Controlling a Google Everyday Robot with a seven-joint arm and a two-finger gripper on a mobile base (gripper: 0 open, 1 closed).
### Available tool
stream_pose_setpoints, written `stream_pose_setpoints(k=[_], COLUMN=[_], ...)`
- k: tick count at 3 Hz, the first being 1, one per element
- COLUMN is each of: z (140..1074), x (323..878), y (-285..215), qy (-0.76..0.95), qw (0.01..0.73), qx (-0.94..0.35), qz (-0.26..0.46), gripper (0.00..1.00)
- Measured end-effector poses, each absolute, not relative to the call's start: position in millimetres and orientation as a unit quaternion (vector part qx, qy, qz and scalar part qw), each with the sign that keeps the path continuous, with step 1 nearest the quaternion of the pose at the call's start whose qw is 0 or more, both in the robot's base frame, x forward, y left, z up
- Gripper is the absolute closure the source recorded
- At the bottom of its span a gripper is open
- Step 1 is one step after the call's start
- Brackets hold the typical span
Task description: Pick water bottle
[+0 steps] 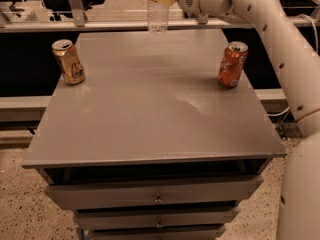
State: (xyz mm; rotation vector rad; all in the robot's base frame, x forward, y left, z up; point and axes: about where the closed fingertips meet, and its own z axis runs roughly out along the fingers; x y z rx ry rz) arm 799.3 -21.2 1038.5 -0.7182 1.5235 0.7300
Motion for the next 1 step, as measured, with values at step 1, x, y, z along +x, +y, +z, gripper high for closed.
stream_pose_setpoints(k=[1], z=[1042.3], x=[794.7], y=[-21.2], qy=[0.655], qw=[0.608], qx=[-0.306], qz=[0.328], gripper=[1.00])
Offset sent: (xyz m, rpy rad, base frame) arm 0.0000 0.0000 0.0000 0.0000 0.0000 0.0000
